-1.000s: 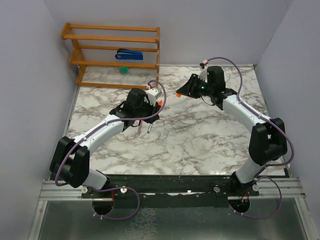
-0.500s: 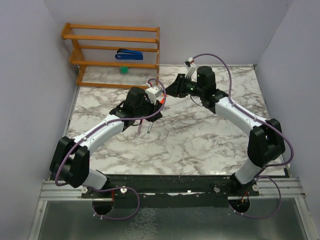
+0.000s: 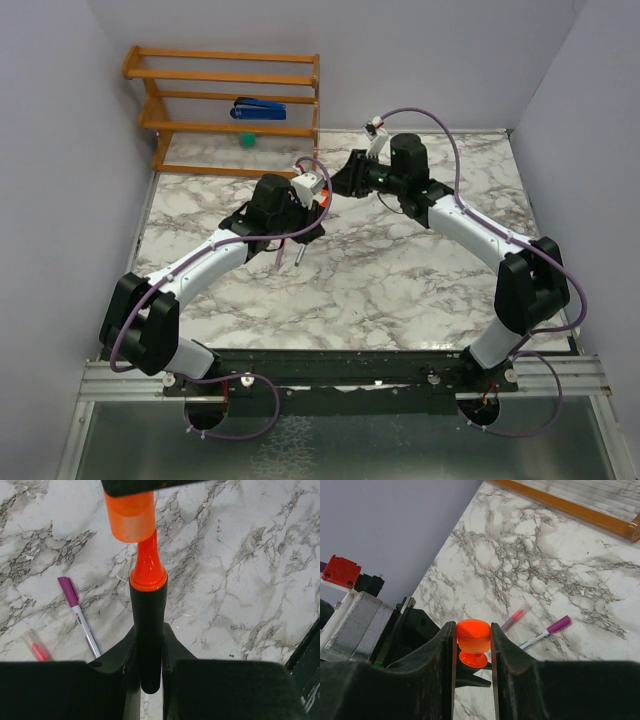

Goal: Insert the pens into the pen caps

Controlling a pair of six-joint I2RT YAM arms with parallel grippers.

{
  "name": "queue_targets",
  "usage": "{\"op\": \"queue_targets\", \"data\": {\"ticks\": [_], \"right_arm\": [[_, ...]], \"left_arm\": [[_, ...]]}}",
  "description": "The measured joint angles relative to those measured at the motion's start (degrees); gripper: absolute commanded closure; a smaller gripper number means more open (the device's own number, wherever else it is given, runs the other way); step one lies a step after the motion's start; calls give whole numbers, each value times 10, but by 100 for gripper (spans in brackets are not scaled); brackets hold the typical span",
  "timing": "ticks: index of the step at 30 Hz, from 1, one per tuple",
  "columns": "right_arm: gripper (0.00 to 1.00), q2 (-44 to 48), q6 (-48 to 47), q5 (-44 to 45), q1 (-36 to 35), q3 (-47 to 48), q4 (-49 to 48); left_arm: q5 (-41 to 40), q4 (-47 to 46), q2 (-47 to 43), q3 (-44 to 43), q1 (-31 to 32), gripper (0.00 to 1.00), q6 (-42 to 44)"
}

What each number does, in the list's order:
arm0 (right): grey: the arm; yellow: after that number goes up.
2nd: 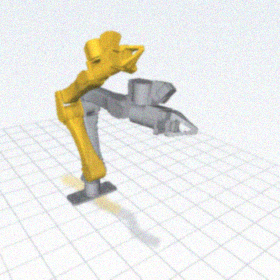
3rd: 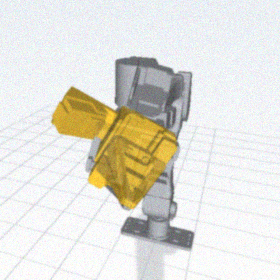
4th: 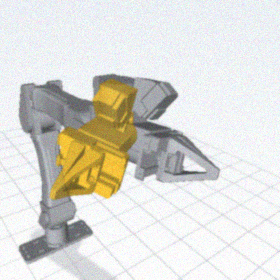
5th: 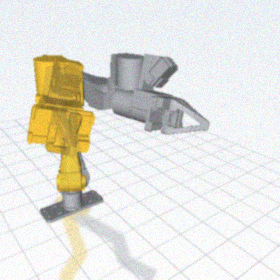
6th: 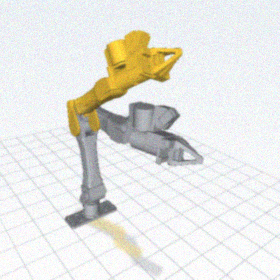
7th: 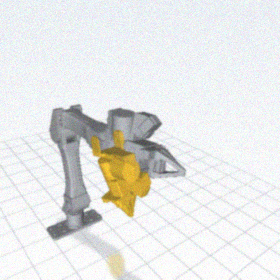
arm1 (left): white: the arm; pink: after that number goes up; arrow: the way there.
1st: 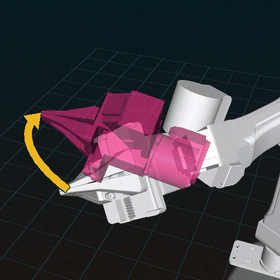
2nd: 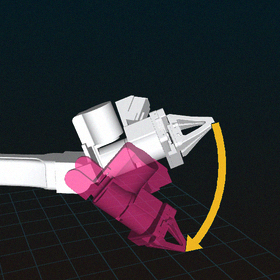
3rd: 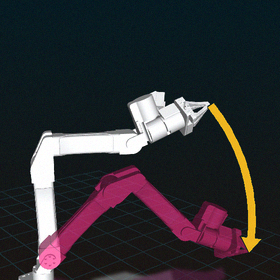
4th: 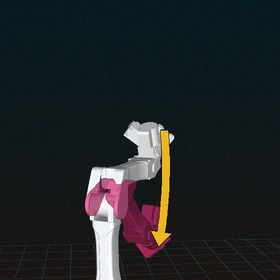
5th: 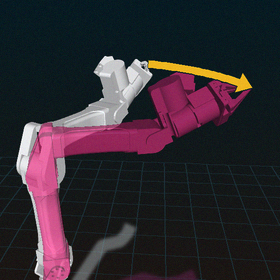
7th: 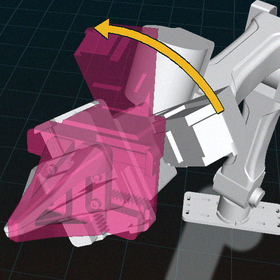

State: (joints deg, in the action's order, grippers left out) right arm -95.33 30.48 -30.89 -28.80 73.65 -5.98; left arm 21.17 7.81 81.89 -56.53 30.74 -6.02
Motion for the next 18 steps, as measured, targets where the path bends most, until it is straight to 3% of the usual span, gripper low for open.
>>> {"op": "queue_targets", "data": {"ticks": [18], "right_arm": [[100,0,-1,4,-16,-29,-5]], "left_arm": [[-11,14,-2,2,-3,100,-1]]}}
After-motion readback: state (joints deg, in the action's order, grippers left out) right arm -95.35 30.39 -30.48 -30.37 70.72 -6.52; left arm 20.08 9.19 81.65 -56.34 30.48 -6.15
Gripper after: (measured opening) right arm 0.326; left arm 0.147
